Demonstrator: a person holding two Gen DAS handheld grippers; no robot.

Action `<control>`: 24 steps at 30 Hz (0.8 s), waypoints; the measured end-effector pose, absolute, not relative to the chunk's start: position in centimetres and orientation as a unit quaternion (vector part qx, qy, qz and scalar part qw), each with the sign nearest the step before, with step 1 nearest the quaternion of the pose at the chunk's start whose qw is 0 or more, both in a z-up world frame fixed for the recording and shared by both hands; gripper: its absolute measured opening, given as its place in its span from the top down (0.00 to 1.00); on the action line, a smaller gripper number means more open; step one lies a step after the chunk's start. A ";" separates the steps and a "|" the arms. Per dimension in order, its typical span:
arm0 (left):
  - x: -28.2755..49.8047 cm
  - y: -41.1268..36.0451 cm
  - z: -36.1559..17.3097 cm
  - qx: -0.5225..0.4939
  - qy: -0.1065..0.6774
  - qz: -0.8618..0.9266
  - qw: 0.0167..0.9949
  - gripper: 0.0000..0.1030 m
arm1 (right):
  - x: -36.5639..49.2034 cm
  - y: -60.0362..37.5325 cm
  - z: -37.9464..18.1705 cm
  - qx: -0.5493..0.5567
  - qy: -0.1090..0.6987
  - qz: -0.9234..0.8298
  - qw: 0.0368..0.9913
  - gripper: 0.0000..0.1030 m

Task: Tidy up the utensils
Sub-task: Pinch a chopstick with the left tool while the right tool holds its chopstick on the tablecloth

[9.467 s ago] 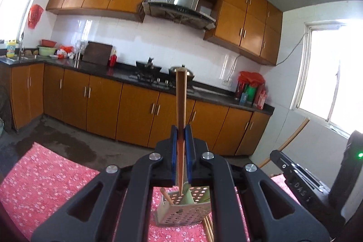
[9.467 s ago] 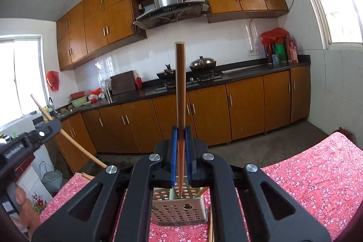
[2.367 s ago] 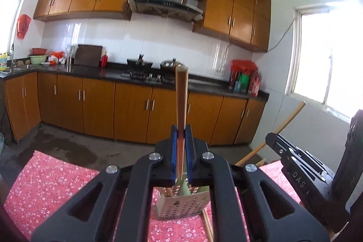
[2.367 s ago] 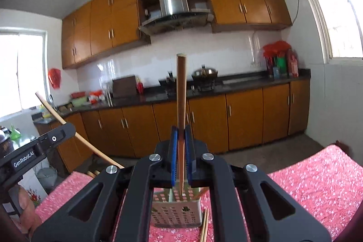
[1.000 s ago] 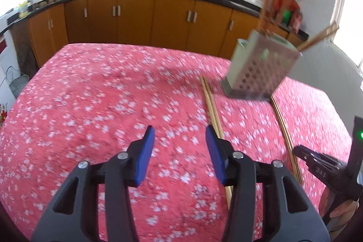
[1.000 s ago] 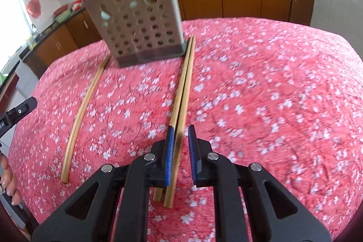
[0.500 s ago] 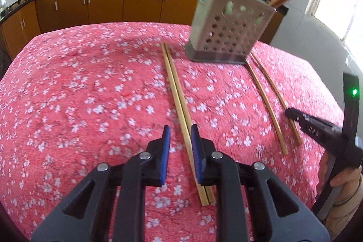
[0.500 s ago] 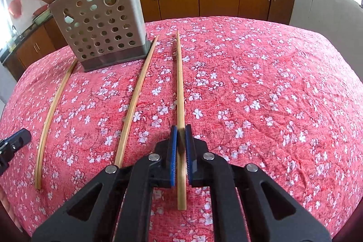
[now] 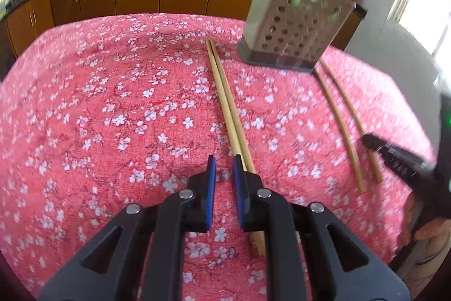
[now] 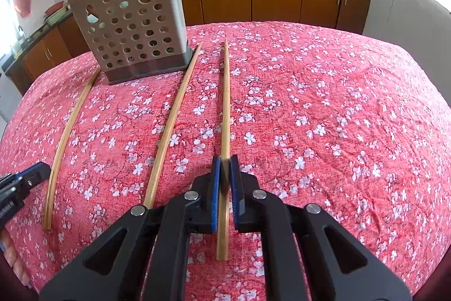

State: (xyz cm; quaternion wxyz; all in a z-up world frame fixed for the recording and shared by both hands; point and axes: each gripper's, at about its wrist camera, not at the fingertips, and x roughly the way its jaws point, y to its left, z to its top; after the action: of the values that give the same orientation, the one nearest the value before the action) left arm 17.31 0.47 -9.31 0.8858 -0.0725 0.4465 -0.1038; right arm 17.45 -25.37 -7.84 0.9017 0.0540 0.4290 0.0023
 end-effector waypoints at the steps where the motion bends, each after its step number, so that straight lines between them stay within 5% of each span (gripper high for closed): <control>1: 17.3 0.5 -9.2 -0.075 0.446 -0.109 0.885 0.86 | 17.5 -25.4 -7.8 0.055 0.429 0.003 0.901 0.92; 13: 17.9 -1.3 -10.0 -0.007 0.454 -0.087 0.887 0.90 | 17.8 -25.3 -7.8 0.038 0.427 0.002 0.903 0.92; 24: 21.9 7.4 -9.9 -0.039 0.445 0.003 0.895 0.89 | 20.0 -28.1 -8.2 0.064 0.417 -0.032 0.906 0.92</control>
State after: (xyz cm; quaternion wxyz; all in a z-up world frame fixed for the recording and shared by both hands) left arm 21.88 7.43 -9.88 0.8948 -0.0386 0.4449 0.0025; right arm 20.03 -28.14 -8.15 0.9062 0.0642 0.4166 -0.0322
